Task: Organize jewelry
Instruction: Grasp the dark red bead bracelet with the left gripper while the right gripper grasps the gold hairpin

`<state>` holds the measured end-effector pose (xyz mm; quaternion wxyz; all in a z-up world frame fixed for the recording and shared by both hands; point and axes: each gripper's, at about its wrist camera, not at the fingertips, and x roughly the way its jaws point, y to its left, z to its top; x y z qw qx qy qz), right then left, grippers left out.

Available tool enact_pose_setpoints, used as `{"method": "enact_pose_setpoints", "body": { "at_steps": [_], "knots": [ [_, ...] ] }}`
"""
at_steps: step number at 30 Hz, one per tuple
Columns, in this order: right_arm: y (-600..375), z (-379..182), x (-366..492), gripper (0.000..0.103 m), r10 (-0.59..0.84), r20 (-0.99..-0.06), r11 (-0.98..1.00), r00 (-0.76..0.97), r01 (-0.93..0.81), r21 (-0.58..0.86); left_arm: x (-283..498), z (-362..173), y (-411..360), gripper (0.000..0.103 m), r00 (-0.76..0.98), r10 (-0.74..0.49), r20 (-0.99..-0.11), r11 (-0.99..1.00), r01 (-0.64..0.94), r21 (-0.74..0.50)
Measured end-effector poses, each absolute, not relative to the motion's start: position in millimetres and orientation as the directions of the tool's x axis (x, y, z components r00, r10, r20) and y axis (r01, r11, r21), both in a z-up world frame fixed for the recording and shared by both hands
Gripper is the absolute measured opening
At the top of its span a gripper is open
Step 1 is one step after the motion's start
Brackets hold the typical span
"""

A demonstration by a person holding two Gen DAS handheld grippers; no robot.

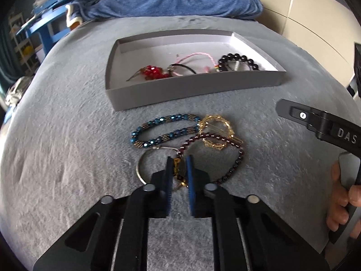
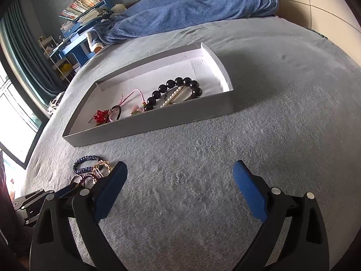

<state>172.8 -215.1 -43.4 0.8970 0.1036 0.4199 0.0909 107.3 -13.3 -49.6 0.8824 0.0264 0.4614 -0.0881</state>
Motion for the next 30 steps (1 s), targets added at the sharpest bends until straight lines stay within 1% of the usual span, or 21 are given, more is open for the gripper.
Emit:
{"method": "enact_pose_setpoints", "body": {
  "at_steps": [1, 5, 11, 13, 19, 24, 30],
  "knots": [
    [-214.9, -43.4, 173.0, 0.093, 0.251, -0.735, 0.962, 0.630, -0.077, 0.262, 106.5, -48.0, -14.6, 0.006, 0.564, -0.132, -0.815, 0.982, 0.185, -0.031],
    [-215.5, -43.0, 173.5, 0.093, 0.260, -0.730, 0.959, 0.632, -0.082, 0.271, 101.9, -33.9, -10.3, 0.006, 0.611, -0.153, -0.777, 0.983, 0.177, -0.055],
    [-212.7, -43.2, 174.3, 0.093, 0.271, -0.725, 0.957, 0.634, -0.093, 0.276, 96.4, -10.2, 10.3, 0.006, 0.695, -0.188, -0.694, 0.982, 0.128, -0.138],
    [-211.5, -43.0, 174.4, 0.093, 0.275, -0.722, 0.956, 0.635, -0.099, 0.277, 95.2, -3.3, 21.7, 0.006, 0.722, -0.205, -0.661, 0.977, 0.105, -0.188],
    [-197.1, -40.7, 171.7, 0.093, 0.298, -0.712, 0.954, 0.636, -0.164, 0.253, 95.0, 9.0, 46.8, 0.006, 0.774, -0.205, -0.599, 0.959, 0.037, -0.280],
    [-177.6, -39.0, 167.6, 0.093, 0.315, -0.706, 0.948, 0.634, -0.244, 0.204, 94.8, 12.3, 60.6, 0.006, 0.792, -0.182, -0.582, 0.950, -0.011, -0.312],
    [-143.0, -40.4, 161.3, 0.093, 0.302, -0.704, 0.933, 0.643, -0.352, 0.079, 93.8, 10.8, 70.2, 0.006, 0.792, -0.177, -0.585, 0.941, -0.039, -0.337]
  ]
}}
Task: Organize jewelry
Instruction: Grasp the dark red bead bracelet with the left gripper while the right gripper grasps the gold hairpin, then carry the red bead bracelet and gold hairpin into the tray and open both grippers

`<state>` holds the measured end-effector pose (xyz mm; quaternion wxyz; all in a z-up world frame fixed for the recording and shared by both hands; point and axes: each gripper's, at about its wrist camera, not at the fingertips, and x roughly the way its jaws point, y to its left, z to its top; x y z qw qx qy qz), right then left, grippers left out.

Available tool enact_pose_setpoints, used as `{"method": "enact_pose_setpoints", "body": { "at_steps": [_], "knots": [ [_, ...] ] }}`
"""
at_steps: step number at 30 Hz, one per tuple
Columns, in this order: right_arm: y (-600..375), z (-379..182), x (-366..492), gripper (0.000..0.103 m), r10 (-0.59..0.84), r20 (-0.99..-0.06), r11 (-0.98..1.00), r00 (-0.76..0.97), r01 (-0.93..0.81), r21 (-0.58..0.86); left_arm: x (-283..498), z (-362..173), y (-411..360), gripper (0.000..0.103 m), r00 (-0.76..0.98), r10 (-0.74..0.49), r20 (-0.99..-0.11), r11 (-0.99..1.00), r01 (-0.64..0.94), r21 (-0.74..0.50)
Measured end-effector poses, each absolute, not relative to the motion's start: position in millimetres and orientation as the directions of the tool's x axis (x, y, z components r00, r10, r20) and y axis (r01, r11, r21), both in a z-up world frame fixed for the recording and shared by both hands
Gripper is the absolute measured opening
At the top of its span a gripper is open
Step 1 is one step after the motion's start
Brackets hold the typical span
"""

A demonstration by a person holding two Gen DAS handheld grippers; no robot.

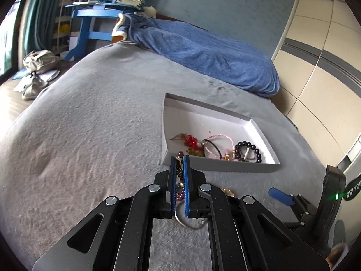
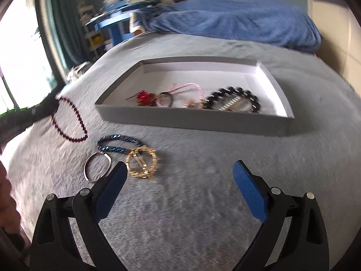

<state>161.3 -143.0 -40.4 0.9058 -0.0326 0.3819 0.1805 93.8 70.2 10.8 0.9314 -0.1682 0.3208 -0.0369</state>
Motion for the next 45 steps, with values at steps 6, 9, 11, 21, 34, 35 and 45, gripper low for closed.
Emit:
{"method": "enact_pose_setpoints", "body": {
  "at_steps": [6, 9, 11, 21, 34, 35, 45],
  "knots": [
    [-120.7, -44.6, 161.5, 0.069, 0.306, -0.710, 0.908, 0.634, -0.419, 0.017, 94.6, 10.2, 66.9, 0.006, 0.794, -0.169, -0.583, 0.946, -0.035, -0.322],
    [-115.8, -48.8, 163.6, 0.068, 0.303, -0.723, 0.904, 0.621, -0.427, 0.012, 95.3, 10.1, 66.1, 0.006, 0.794, -0.171, -0.583, 0.946, -0.034, -0.323],
    [-113.6, -50.3, 166.3, 0.068, 0.309, -0.726, 0.900, 0.614, -0.435, 0.016, 95.1, 10.9, 66.4, 0.006, 0.795, -0.173, -0.581, 0.946, -0.030, -0.322],
    [-107.0, -59.2, 171.5, 0.022, 0.313, -0.756, 0.889, 0.575, -0.458, 0.020, 95.8, 12.1, 61.0, 0.006, 0.800, -0.172, -0.575, 0.955, -0.008, -0.297],
    [-141.9, -45.3, 171.0, 0.015, 0.368, -0.732, 0.912, 0.573, -0.375, 0.165, 91.1, 21.2, 59.7, 0.006, 0.824, -0.182, -0.537, 0.956, 0.019, -0.294],
    [-144.1, -44.0, 170.1, 0.015, 0.370, -0.729, 0.913, 0.576, -0.373, 0.168, 91.4, 21.5, 60.1, 0.006, 0.824, -0.182, -0.536, 0.955, 0.019, -0.296],
    [-157.5, -41.2, 169.7, 0.014, 0.397, -0.717, 0.909, 0.573, -0.356, 0.218, 91.6, 25.6, 63.3, 0.006, 0.835, -0.194, -0.515, 0.949, 0.028, -0.313]
  ]
}}
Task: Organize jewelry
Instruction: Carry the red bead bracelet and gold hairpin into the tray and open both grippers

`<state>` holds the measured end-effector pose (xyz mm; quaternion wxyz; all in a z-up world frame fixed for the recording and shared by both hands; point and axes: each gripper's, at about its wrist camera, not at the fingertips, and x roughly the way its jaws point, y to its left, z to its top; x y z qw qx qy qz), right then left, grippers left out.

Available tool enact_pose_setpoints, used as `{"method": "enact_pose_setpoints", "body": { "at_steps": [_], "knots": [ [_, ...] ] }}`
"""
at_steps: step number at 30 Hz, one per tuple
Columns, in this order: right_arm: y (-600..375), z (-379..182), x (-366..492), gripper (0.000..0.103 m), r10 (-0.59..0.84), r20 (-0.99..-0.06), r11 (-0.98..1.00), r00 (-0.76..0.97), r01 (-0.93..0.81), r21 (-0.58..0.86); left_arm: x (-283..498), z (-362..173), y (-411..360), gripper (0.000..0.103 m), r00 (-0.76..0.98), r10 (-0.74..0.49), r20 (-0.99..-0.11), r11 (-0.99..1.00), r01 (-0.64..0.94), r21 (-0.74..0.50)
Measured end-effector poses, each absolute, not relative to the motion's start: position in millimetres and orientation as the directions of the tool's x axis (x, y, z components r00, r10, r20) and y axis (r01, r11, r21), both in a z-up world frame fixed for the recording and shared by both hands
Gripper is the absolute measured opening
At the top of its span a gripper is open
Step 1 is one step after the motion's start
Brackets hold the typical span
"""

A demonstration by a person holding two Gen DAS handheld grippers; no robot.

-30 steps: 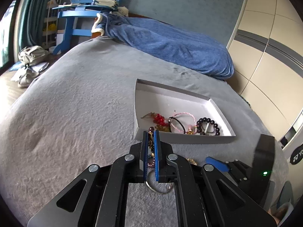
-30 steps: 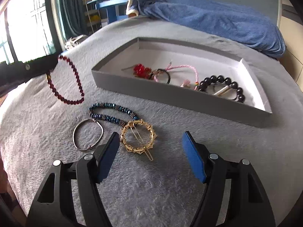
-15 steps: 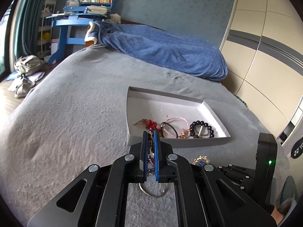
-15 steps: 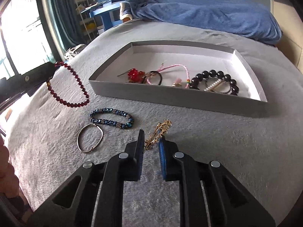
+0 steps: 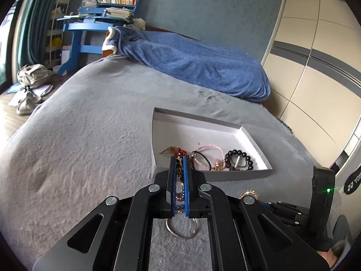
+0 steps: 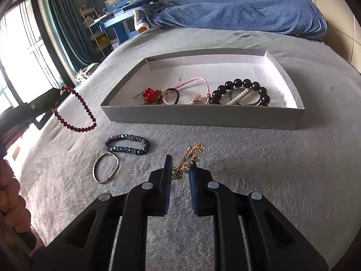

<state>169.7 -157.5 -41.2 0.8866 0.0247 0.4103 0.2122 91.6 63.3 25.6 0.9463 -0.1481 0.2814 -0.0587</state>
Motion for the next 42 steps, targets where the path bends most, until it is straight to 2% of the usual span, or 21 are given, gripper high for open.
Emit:
{"method": "enact_pose_setpoints", "body": {
  "at_steps": [10, 23, 32, 42],
  "knots": [
    [-178.0, -26.8, 169.3, 0.014, 0.437, -0.654, 0.899, 0.618, -0.318, 0.300, 88.9, 37.0, 59.4, 0.006, 0.865, -0.225, -0.448, 0.944, 0.081, -0.319],
    [-190.5, -7.1, 182.3, 0.014, 0.403, -0.581, 0.914, 0.707, -0.276, 0.299, 114.3, 49.9, 42.3, 0.006, 0.888, -0.302, -0.348, 0.926, 0.185, -0.330],
    [-183.6, -8.4, 220.9, 0.014, 0.353, -0.578, 0.935, 0.736, -0.263, 0.237, 155.9, 44.8, 23.2, 0.006, 0.880, -0.320, -0.352, 0.927, 0.214, -0.308],
    [-174.6, -27.5, 274.4, 0.014, 0.318, -0.625, 0.948, 0.713, -0.245, 0.204, 198.8, 19.9, 22.6, 0.006, 0.851, -0.297, -0.434, 0.936, 0.169, -0.308]
  ]
}}
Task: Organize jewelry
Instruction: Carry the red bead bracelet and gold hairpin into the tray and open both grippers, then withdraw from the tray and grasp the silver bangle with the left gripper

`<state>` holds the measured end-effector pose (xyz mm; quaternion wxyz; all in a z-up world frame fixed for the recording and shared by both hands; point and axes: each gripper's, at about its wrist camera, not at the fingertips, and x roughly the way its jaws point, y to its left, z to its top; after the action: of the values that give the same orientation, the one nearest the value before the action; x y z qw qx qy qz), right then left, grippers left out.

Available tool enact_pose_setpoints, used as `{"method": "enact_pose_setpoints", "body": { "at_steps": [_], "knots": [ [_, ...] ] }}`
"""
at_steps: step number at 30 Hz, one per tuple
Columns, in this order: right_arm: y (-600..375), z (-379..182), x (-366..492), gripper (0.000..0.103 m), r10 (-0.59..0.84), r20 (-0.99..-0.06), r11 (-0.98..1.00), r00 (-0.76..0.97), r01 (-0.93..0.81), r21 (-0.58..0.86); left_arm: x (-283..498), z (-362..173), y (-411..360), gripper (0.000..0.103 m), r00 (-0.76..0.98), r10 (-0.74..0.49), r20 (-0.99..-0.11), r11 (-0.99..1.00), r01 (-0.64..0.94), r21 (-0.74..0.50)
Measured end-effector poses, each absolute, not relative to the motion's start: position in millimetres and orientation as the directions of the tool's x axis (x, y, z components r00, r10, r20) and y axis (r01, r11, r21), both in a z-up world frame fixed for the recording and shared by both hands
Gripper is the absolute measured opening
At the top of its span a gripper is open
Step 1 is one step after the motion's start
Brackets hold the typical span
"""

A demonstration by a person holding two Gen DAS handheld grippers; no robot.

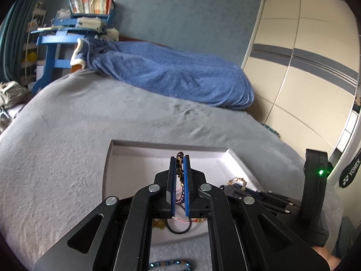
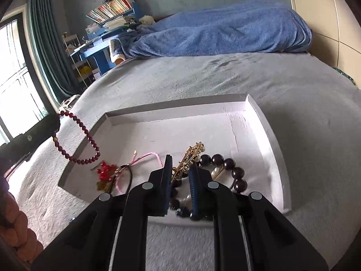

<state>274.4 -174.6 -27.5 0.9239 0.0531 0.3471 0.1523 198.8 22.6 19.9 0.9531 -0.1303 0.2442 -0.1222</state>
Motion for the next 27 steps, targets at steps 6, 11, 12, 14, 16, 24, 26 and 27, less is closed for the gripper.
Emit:
{"method": "enact_pose_setpoints", "body": {
  "at_steps": [6, 11, 12, 14, 16, 24, 26, 27],
  "knots": [
    [-172.6, -38.4, 287.3, 0.014, 0.299, -0.673, 0.953, 0.677, -0.242, 0.180, 218.1, -4.5, 21.1, 0.006, 0.811, -0.283, -0.512, 0.943, 0.139, -0.302],
    [-175.6, -43.5, 289.2, 0.014, 0.268, -0.695, 0.962, 0.667, -0.219, 0.161, 219.6, -12.3, 17.8, 0.006, 0.794, -0.265, -0.547, 0.955, 0.136, -0.265],
    [-176.0, -44.2, 290.0, 0.015, 0.266, -0.700, 0.963, 0.663, -0.218, 0.160, 219.3, -12.6, 16.2, 0.006, 0.792, -0.259, -0.553, 0.958, 0.136, -0.253],
    [-176.7, -45.9, 289.2, 0.023, 0.260, -0.709, 0.965, 0.655, -0.210, 0.160, 220.2, -15.2, 13.5, 0.006, 0.782, -0.242, -0.574, 0.965, 0.130, -0.229],
    [-176.1, -45.2, 285.6, 0.037, 0.262, -0.707, 0.964, 0.657, -0.211, 0.161, 221.1, -18.1, 12.9, 0.008, 0.773, -0.226, -0.592, 0.969, 0.117, -0.217],
    [-171.3, -40.3, 265.8, 0.060, 0.233, -0.707, 0.969, 0.668, -0.223, 0.108, 214.6, -14.6, 14.5, 0.047, 0.774, -0.190, -0.604, 0.977, 0.086, -0.197],
    [-172.5, -39.1, 262.4, 0.064, 0.234, -0.706, 0.969, 0.668, -0.222, 0.111, 210.7, -12.7, 14.6, 0.061, 0.777, -0.186, -0.601, 0.977, 0.082, -0.197],
    [-173.9, -38.5, 262.0, 0.064, 0.237, -0.704, 0.968, 0.670, -0.222, 0.115, 207.7, -11.6, 14.7, 0.065, 0.780, -0.184, -0.598, 0.977, 0.081, -0.195]
  ]
}}
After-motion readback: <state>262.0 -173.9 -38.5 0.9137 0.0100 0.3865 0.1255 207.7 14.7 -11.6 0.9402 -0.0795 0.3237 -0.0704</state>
